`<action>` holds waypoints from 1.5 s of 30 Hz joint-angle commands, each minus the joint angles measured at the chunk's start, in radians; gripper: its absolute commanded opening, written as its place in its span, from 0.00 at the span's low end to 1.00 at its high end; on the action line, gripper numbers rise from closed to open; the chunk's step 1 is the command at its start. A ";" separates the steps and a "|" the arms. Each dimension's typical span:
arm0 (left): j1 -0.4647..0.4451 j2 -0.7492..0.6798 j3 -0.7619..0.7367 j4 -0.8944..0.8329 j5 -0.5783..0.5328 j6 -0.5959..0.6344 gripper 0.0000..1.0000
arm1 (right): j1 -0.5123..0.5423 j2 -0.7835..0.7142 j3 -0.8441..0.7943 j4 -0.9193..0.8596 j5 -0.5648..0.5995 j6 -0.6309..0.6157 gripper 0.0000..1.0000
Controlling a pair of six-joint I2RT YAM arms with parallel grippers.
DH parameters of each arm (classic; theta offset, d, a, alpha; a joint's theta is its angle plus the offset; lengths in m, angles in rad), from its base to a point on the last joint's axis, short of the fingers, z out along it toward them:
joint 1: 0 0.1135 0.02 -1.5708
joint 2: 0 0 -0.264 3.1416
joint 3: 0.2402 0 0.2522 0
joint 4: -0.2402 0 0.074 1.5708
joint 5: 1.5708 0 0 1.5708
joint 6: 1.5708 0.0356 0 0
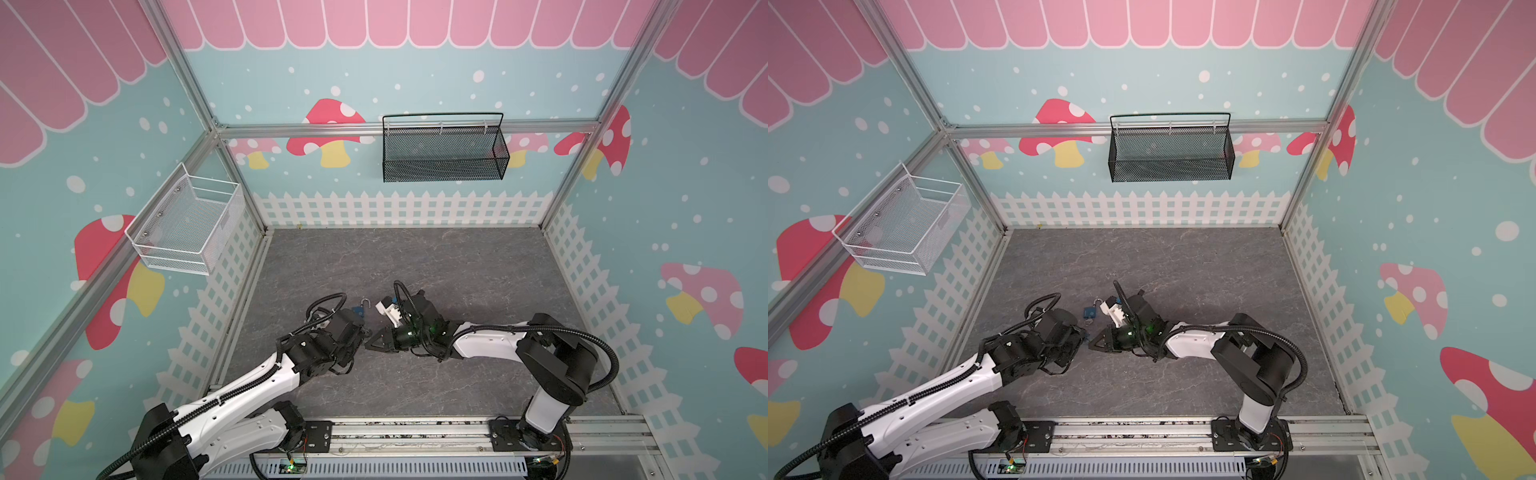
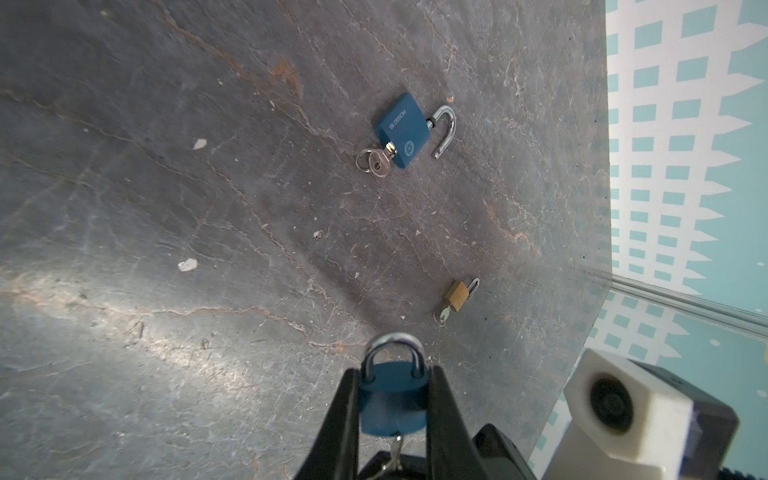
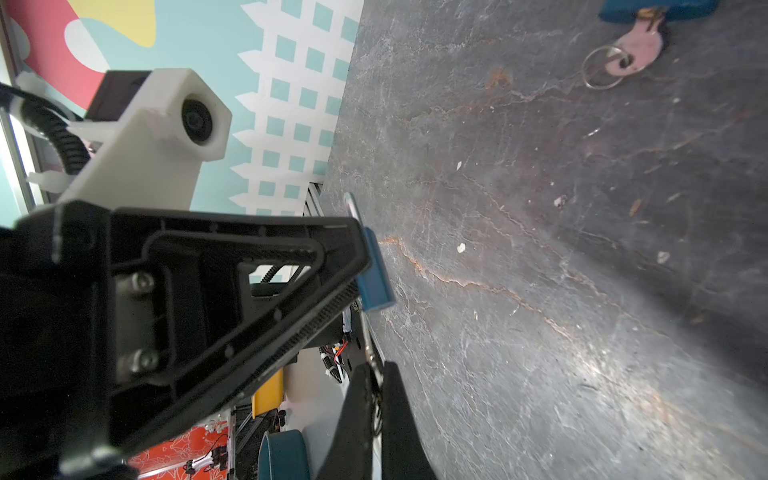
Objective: Unlock with the key
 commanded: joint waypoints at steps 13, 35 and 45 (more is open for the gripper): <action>0.003 -0.010 -0.002 0.013 -0.013 -0.019 0.00 | 0.000 -0.007 0.030 -0.026 0.021 -0.021 0.00; 0.003 -0.011 0.001 0.038 0.029 0.012 0.00 | -0.021 -0.003 0.056 -0.022 0.039 -0.039 0.00; 0.003 0.009 0.040 0.049 0.071 0.039 0.00 | -0.001 0.015 0.136 -0.097 0.021 -0.116 0.00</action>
